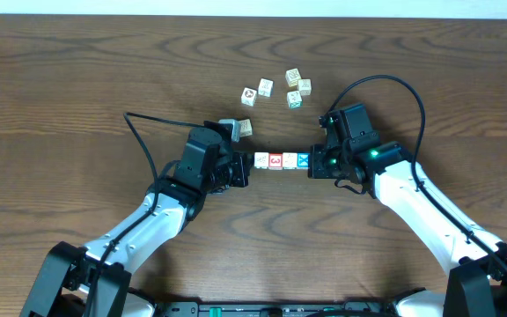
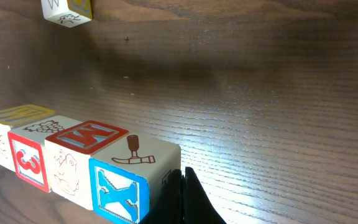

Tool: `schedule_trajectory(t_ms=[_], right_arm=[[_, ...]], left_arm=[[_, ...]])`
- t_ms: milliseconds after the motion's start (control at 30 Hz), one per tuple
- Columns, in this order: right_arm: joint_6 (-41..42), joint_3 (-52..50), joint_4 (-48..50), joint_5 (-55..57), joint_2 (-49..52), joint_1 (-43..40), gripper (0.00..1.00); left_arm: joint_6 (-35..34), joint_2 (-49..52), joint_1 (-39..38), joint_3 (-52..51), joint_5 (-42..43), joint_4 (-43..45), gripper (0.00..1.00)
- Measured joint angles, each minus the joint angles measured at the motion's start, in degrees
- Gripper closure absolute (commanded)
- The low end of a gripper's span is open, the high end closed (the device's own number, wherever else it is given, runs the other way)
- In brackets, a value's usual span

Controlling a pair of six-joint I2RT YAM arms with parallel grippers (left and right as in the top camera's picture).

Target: Lift 4 blocks

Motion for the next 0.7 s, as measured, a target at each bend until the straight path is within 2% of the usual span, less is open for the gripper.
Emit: schedule_trajectory(t_ms=[700], right_arm=[[0.0, 0.5, -0.33, 0.02, 0.0, 0.0, 0.99]], left_arm=[[0.0, -0.72, 0.02, 0.07, -0.02, -0.02, 0.93]])
